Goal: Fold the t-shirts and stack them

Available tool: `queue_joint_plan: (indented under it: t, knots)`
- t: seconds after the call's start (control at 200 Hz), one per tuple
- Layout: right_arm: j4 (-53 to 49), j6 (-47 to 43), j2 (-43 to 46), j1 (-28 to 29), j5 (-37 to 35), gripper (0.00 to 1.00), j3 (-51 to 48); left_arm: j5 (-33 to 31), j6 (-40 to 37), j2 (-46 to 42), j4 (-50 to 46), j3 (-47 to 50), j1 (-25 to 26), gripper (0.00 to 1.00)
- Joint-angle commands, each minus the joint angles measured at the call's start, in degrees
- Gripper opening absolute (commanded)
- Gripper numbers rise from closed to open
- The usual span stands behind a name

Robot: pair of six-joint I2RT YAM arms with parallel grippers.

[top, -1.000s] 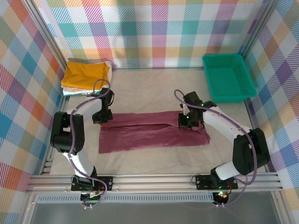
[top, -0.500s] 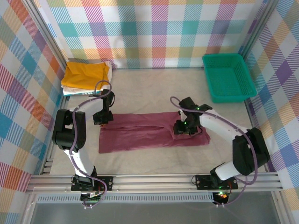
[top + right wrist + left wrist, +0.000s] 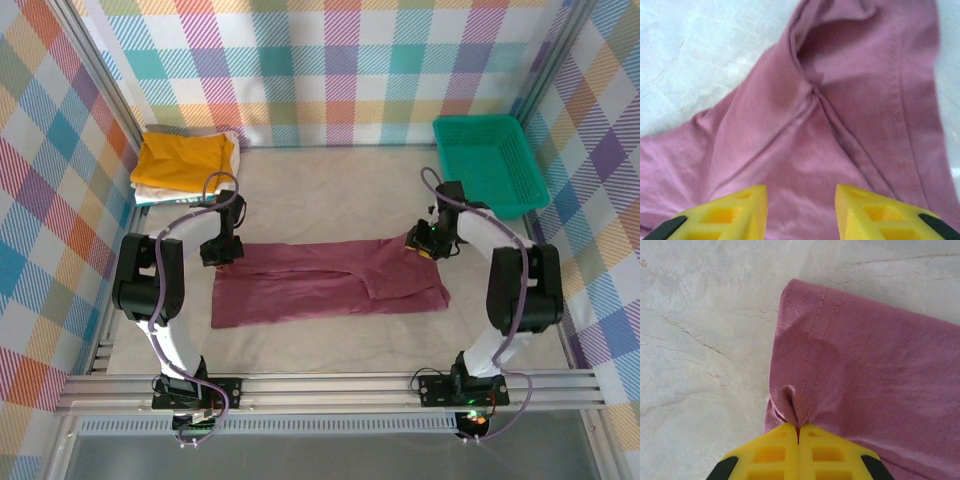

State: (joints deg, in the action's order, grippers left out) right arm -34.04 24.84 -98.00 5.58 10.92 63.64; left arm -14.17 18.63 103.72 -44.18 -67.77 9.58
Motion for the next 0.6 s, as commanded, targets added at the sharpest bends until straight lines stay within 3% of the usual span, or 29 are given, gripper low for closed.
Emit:
queue_joint_plan:
  t: [0.0,0.46,0.595]
  knots:
    - [2.88,-0.7,-2.9,-0.43,1.53,0.4,1.94,0.55,0.6,0.09,0.15,-0.26,-0.44,0.0]
    - [6.65,-0.67,-1.57,-1.34,-0.36,0.4,-2.55,1.49,0.8,0.91,0.5,-0.61,-0.44,0.0]
    - [7.52,-0.98,-3.17,-1.34,1.99,0.31,-2.94,1.65,0.94,0.88,0.37,-0.78,-0.44,0.0]
